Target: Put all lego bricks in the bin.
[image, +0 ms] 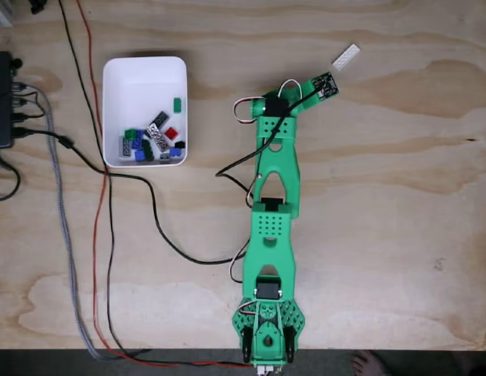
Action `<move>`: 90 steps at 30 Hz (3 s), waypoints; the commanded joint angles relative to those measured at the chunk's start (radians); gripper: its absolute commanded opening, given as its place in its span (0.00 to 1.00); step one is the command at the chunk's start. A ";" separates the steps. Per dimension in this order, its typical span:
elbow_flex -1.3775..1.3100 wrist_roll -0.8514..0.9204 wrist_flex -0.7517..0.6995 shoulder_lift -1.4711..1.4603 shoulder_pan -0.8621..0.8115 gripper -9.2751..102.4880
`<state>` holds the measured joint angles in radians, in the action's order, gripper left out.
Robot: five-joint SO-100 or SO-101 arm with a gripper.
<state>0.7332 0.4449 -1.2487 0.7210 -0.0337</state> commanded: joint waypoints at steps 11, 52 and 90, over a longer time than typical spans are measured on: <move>0.430 0.061 0.272 0.379 -0.012 0.08; 1.312 0.943 0.778 1.046 -0.206 0.28; 1.355 0.683 1.034 1.147 -0.021 0.08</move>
<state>2.1660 1.6260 0.5077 1.1704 -0.1442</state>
